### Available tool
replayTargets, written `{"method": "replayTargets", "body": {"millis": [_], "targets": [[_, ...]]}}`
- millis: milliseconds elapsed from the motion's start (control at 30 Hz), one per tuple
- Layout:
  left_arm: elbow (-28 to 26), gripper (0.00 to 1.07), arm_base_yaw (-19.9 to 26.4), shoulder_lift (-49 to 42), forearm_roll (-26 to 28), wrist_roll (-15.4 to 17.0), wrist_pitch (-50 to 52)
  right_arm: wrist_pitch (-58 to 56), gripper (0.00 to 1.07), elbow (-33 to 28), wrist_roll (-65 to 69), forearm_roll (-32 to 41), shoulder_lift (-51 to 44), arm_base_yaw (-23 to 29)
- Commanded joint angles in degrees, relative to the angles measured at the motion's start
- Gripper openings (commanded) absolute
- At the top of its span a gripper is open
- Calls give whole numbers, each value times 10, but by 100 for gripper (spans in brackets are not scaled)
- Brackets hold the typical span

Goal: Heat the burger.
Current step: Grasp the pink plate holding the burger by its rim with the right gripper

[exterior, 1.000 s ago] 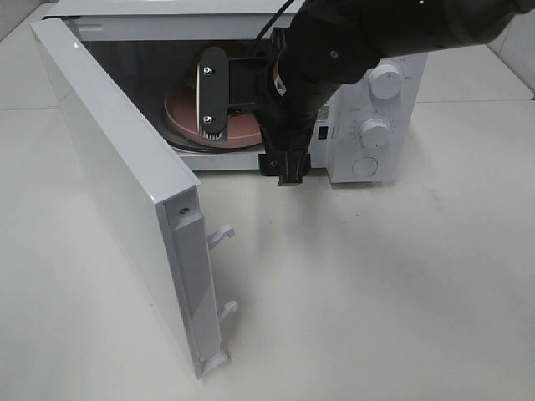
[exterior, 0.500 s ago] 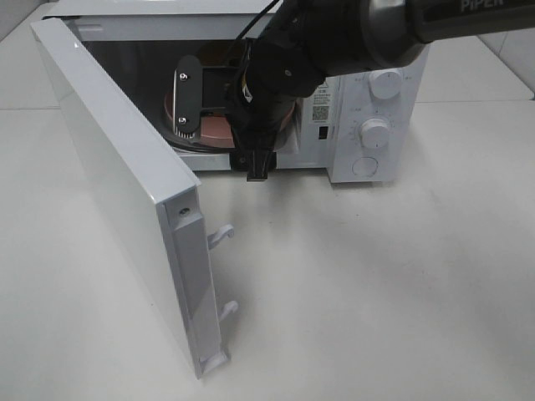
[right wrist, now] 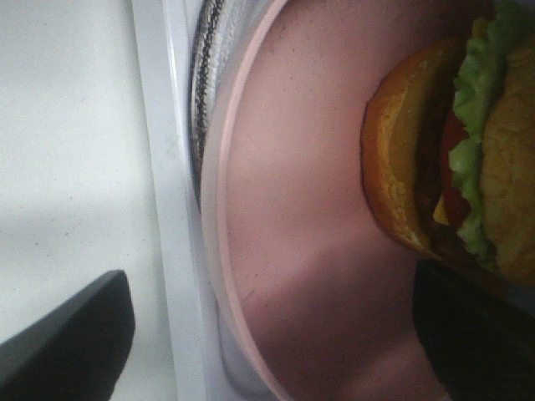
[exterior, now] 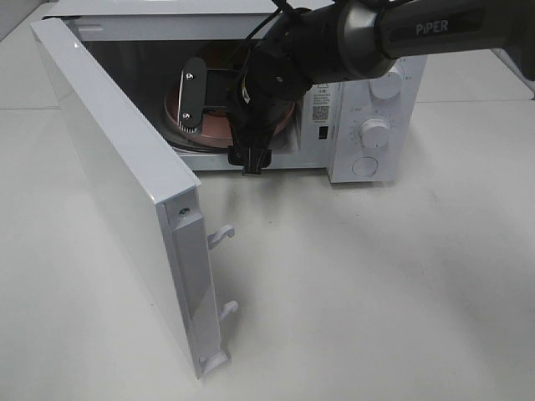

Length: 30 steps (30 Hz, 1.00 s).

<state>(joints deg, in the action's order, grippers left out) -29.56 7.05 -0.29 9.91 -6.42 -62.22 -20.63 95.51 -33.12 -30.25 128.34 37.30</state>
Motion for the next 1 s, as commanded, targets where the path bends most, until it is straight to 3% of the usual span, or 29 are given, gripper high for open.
{"method": "replayTargets", "body": {"millis": [33, 333, 600, 800, 933, 967, 1000], "targets": [[-1, 98, 1, -10, 3, 2, 7, 6, 86, 18, 2, 6, 17, -6], [-1, 98, 1, -10, 3, 2, 7, 13, 84, 57, -5, 36, 54, -13], [-1, 98, 1, -10, 2, 2, 7, 21, 80, 56, -5, 36, 61, -16], [-1, 98, 1, -10, 2, 2, 7, 18, 61, 56, -5, 49, 61, -16], [-1, 98, 1, -10, 2, 2, 7, 18, 37, 56, -4, 52, 59, -15], [-1, 98, 1, -10, 2, 2, 7, 18, 37, 56, -4, 52, 59, -15], [-1, 98, 1, -10, 2, 2, 7, 14, 27, 56, -4, 59, 57, -12]]}}
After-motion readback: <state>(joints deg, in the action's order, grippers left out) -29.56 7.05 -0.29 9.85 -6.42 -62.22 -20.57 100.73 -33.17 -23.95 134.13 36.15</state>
